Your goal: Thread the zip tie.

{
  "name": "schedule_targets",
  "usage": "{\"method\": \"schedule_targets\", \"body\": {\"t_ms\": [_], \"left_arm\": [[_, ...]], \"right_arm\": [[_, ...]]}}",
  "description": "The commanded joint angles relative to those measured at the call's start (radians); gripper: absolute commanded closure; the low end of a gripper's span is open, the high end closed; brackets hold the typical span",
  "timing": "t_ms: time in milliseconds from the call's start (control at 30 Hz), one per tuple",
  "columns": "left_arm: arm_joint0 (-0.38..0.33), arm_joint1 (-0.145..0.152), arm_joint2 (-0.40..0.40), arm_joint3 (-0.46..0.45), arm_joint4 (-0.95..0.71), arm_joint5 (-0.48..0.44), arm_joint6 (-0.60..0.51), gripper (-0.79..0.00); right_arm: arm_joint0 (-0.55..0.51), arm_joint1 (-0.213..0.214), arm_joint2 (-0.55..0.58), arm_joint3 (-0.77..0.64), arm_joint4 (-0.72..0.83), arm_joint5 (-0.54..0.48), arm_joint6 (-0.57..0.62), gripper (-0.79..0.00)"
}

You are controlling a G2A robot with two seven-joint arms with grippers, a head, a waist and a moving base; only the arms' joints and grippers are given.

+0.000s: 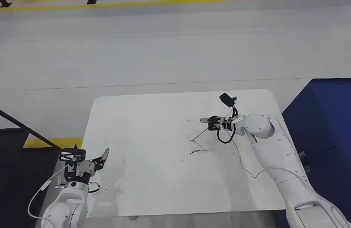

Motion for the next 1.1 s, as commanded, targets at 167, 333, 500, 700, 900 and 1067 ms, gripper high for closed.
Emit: {"method": "schedule_targets", "body": {"t_ms": [167,333,500,700,900,1067], "left_arm": [[0.0,0.0,0.0,0.0,0.0,0.0,0.0,-0.785],[0.0,0.0,0.0,0.0,0.0,0.0,0.0,-0.785],[0.0,0.0,0.0,0.0,0.0,0.0,0.0,-0.785],[0.0,0.0,0.0,0.0,0.0,0.0,0.0,-0.785],[0.0,0.0,0.0,0.0,0.0,0.0,0.0,-0.785],[0.0,0.0,0.0,0.0,0.0,0.0,0.0,-0.785]], "right_arm": [[0.017,-0.013,-0.047,0.061,-0.019,-0.028,-0.065,-0.363],[-0.009,-0.005,-0.031,0.053,-0.007,-0.142,-0.088,-0.369],[-0.047,0.011,0.016,0.044,0.029,-0.232,-0.073,-0.351],[-0.076,0.024,0.043,0.021,0.04,-0.247,-0.057,-0.289],[-0.083,0.026,0.038,0.008,0.051,-0.237,-0.051,-0.169],[-0.081,0.027,0.034,0.004,0.056,-0.233,-0.052,-0.139]]}}
